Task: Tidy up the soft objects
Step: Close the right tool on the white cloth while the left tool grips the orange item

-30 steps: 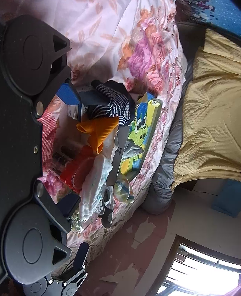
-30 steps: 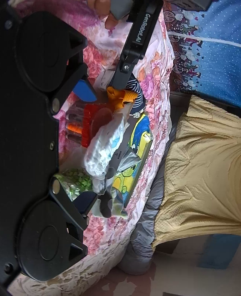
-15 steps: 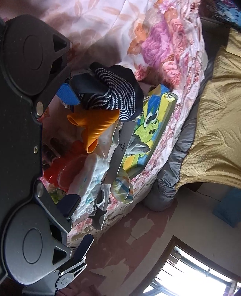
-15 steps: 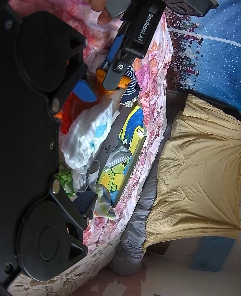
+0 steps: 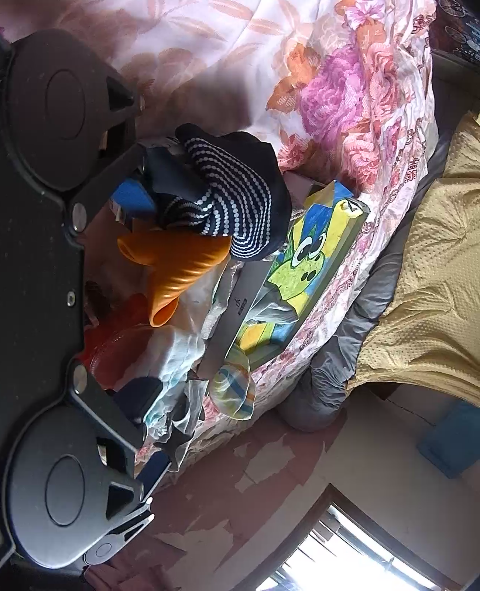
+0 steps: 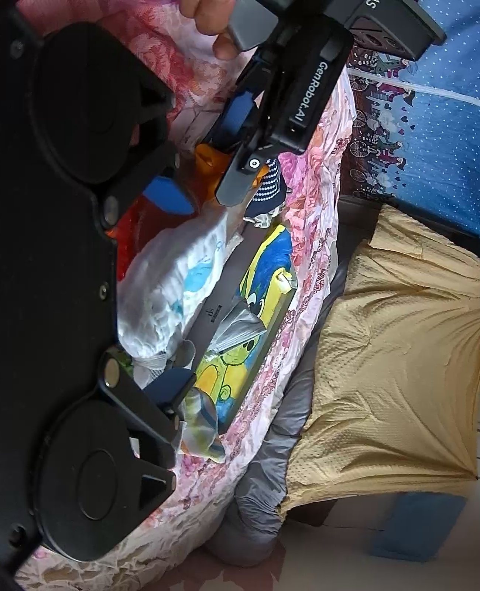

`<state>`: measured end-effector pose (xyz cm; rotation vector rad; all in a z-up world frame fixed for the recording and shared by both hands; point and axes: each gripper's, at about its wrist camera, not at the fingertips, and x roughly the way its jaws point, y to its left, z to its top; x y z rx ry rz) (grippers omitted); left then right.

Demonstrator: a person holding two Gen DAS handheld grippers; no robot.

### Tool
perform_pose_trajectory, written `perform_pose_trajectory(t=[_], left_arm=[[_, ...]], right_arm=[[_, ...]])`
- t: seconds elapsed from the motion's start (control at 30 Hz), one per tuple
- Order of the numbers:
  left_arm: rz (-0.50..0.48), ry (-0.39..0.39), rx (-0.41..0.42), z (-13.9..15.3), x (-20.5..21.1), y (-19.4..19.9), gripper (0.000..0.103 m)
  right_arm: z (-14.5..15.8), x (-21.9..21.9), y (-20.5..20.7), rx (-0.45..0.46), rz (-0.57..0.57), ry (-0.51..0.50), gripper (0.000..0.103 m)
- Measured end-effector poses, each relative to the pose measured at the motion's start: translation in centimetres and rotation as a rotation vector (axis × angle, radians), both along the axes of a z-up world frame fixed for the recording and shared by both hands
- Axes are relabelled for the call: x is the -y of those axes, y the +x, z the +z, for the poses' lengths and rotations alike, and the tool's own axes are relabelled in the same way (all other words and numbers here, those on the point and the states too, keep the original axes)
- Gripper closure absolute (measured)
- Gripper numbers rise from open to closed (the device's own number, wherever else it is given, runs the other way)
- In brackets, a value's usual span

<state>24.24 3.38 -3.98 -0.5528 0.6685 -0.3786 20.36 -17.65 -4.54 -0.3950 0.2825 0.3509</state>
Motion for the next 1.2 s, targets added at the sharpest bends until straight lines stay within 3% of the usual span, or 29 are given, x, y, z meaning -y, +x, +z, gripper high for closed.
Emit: perform_pose_trajectory(t=[0.13, 0.53, 0.73, 0.97, 1.2], left_arm=[[0.014, -0.006, -0.010, -0.2, -0.2, 0.0, 0.021], [0.061, -0.035, -0.053, -0.6, -1.1, 0.4, 0.044], [0.066, -0.037, -0.054, -0.6, -1.0, 0.1, 0.048], [0.060, -0.026, -0.056, -0.6, -0.9, -0.3, 0.058], [0.060, 0.000, -0.061, -0.8, -0.5, -0.6, 0.073]], right_arm=[[0.0, -0.1, 0.4, -0.019, 0.003, 0.020, 0.018], [-0.4, 0.1, 0.8, -0.074, 0.020, 0.024, 0.044], [-0.5, 0.0, 1.1, -0.103, 0.035, 0.033, 0.053], [-0.3, 0.1, 1.4, -0.164, 0.041, 0.072, 0.075], [-0.3, -0.2, 1.4, -0.181, 0.044, 0.070, 0.084]])
